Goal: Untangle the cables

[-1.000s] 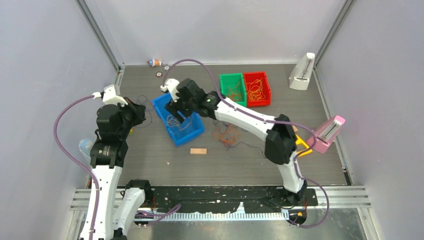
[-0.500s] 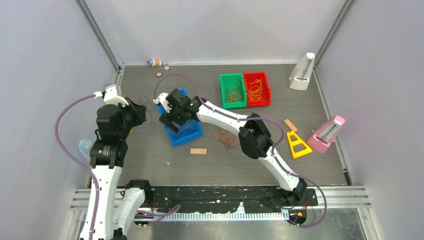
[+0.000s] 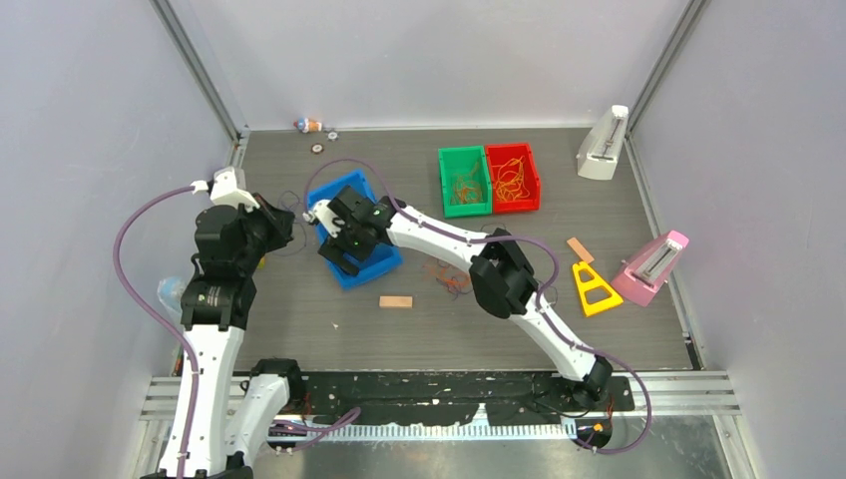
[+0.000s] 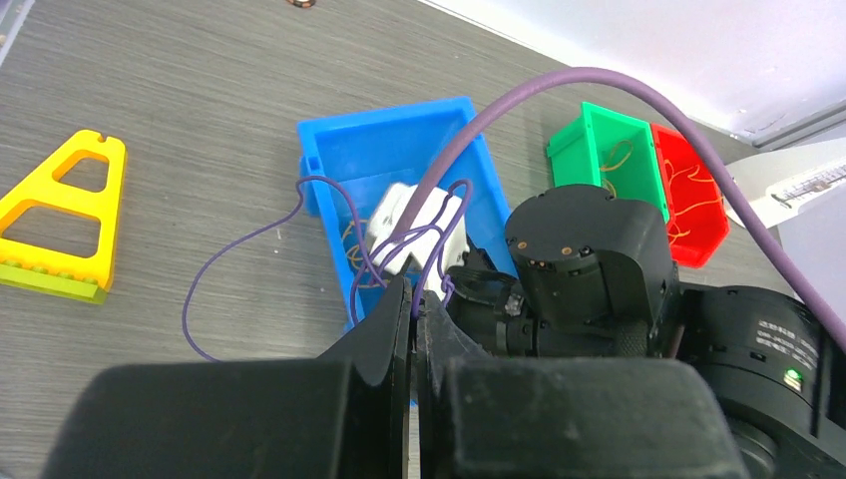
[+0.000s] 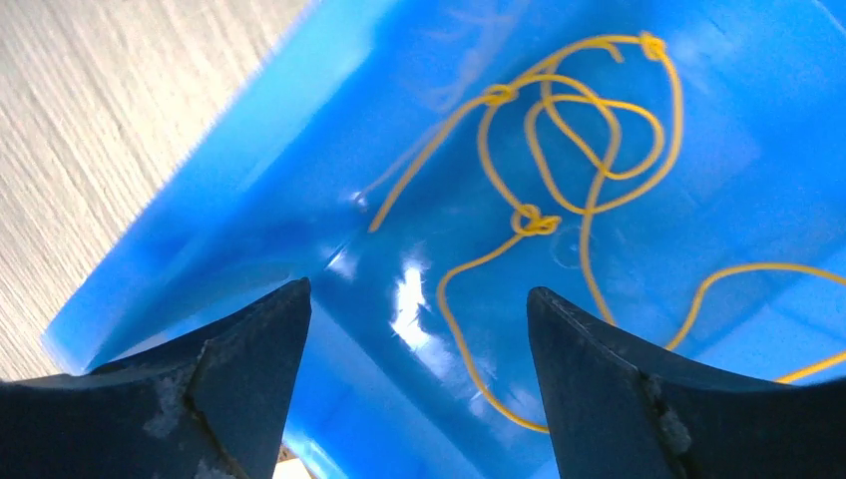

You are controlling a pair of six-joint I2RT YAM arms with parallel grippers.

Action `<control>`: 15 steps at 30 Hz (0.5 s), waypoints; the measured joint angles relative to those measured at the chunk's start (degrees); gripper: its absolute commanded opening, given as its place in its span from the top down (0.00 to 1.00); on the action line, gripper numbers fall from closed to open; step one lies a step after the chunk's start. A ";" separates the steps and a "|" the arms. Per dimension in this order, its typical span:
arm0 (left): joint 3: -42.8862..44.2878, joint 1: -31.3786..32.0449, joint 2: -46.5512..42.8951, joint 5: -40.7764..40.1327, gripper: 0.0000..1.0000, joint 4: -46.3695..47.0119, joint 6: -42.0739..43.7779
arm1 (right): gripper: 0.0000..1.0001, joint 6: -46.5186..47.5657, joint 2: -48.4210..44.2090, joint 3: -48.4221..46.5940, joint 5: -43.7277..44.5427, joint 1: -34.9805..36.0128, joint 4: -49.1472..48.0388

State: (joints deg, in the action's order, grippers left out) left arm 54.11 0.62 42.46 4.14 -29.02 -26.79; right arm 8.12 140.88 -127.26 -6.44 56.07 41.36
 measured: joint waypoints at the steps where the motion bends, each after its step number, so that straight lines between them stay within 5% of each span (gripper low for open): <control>1: 0.00 0.00 0.04 0.00 1.00 0.00 0.00 | 0.10 1.92 -0.24 -0.33 0.11 0.09 0.22; 5: 0.07 0.00 0.07 0.00 1.00 -0.02 0.07 | 0.16 8.72 -0.15 -2.47 1.44 0.66 3.69; 8: 0.24 0.00 0.04 -0.02 1.00 -0.02 0.28 | 0.37 11.89 0.98 -5.33 1.49 0.66 7.69; 13: 0.26 0.00 0.04 -0.02 1.00 -0.02 0.33 | 0.45 12.98 2.93 -4.87 1.40 0.63 10.32; 15: 0.28 0.00 0.07 0.00 1.00 -0.02 0.31 | 0.61 13.07 3.32 -4.00 1.53 0.57 10.80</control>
State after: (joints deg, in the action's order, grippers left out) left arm 54.39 0.62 42.52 4.14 -29.04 -26.48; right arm 21.19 144.20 -131.26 -4.91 56.64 52.16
